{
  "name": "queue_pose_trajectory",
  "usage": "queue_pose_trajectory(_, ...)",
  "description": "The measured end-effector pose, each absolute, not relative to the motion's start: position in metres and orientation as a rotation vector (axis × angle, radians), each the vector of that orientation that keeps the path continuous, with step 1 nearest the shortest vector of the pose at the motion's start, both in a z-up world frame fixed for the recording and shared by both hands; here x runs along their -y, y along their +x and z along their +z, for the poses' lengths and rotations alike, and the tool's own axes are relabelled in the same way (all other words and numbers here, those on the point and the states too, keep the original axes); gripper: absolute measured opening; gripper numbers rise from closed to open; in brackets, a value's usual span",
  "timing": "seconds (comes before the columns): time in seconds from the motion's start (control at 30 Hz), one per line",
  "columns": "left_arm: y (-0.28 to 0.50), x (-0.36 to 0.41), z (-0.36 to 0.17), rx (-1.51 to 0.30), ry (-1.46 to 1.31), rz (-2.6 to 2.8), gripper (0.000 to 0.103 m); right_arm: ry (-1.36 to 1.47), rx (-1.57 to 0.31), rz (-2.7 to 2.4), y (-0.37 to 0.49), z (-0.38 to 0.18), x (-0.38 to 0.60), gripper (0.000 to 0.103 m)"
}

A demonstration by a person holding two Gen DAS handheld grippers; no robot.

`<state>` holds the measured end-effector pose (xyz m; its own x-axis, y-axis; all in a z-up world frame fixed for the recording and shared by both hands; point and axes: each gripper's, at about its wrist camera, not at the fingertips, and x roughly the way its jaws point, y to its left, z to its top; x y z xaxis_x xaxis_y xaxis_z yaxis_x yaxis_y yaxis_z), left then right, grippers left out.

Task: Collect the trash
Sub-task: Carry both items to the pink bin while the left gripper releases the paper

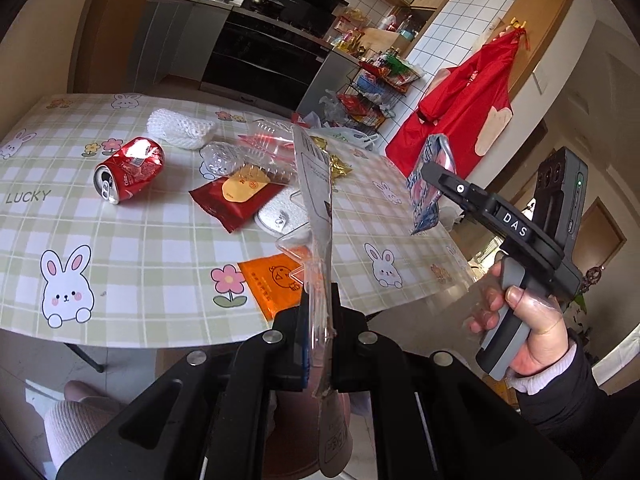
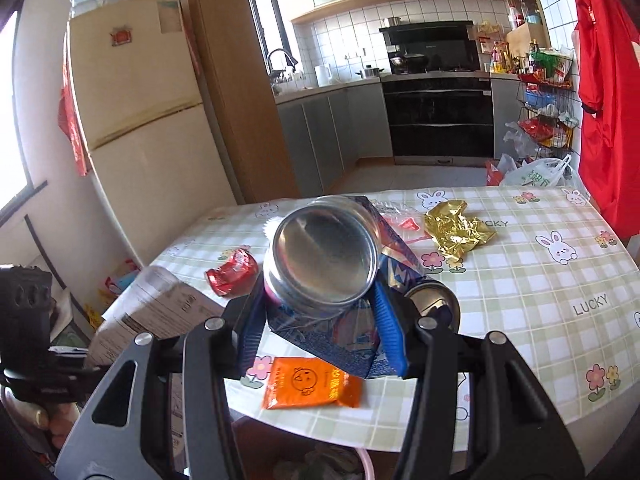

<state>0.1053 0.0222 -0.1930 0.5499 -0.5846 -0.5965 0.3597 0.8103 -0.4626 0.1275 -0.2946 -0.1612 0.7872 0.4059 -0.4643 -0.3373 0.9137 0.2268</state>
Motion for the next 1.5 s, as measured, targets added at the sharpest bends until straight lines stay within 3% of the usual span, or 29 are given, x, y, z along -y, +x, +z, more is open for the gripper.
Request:
queue_pose_trajectory(0.5, 0.040, -0.005, -0.199, -0.887, -0.236, -0.569, 0.008, 0.138, -0.471, 0.427, 0.047, -0.133, 0.304, 0.051)
queue_pose_trajectory(1.27, 0.077, 0.035, -0.255, -1.039, -0.146, -0.581, 0.012, 0.172, -0.539, 0.448, 0.071, -0.168, 0.315, 0.051)
queue_pose_trajectory(1.37, 0.082, 0.033, -0.257, -1.019, -0.161, -0.578, 0.024, 0.166, -0.541, 0.456, 0.071, -0.168, 0.314, 0.051)
queue_pose_trajectory(1.43, 0.085, 0.029, -0.255, -1.010, -0.185, -0.583, 0.042, 0.161, -0.542, 0.458, 0.071, -0.168, 0.312, 0.051)
queue_pose_trajectory(1.5, 0.086, 0.025, -0.250, -0.992, -0.188, -0.574, 0.045, 0.158, -0.544, 0.463, 0.071, -0.167, 0.311, 0.051)
